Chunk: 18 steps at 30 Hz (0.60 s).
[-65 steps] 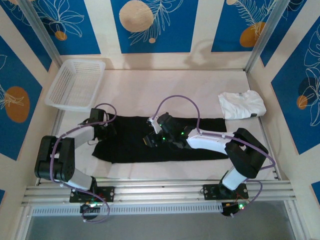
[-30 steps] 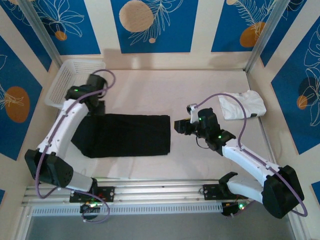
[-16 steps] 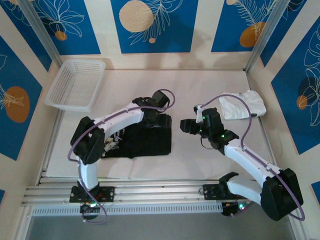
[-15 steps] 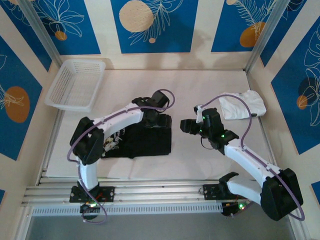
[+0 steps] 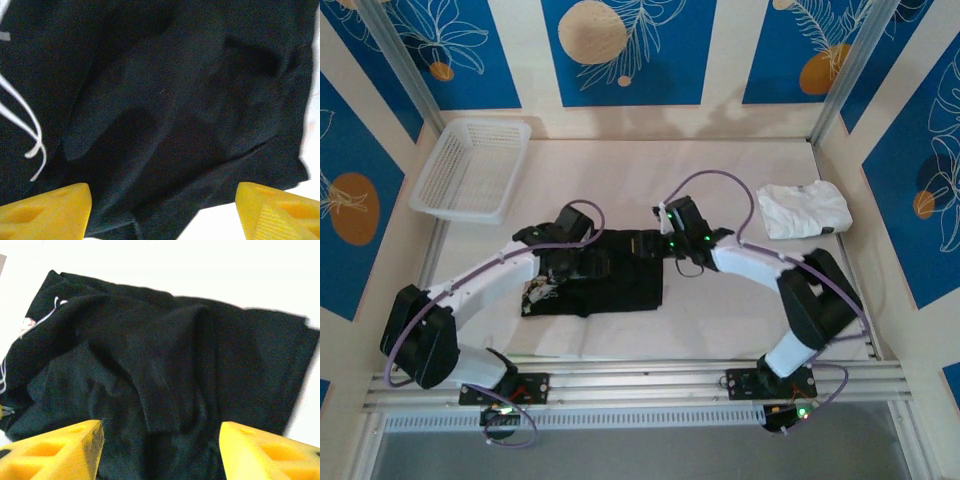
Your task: Fold the inside-out t-shirt
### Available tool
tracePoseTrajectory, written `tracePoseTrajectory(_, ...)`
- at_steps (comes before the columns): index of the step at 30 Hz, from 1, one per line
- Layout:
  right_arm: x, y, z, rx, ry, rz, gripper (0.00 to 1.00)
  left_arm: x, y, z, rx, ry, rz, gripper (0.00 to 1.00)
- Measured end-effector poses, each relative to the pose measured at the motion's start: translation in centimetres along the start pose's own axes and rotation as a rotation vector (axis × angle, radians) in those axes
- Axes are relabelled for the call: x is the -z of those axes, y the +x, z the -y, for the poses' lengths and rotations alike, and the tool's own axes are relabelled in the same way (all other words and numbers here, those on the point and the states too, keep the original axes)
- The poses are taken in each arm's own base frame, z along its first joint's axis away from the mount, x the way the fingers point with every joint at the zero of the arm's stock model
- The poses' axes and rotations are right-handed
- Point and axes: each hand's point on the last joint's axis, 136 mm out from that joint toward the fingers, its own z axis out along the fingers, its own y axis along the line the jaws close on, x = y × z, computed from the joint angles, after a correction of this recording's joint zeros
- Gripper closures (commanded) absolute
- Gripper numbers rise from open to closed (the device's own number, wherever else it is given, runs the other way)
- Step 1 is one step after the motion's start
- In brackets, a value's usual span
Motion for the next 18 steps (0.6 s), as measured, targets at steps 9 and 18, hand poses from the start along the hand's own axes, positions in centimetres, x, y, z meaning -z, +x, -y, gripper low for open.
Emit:
tracePoseTrajectory(9, -6.6, -0.5, 0.0, -0.01, 0.017, -0.098, 0.71, -2.2, 1.6, 0.5, -0.022, 0.053, -0.041, 0.44)
tracePoseTrajectory(18, -6.7, -2.7, 1.7, -0.015, 0.092, -0.105, 0.95, -4.7, 4.1, 3.7, -0.074, 0.188, -0.121, 0.83)
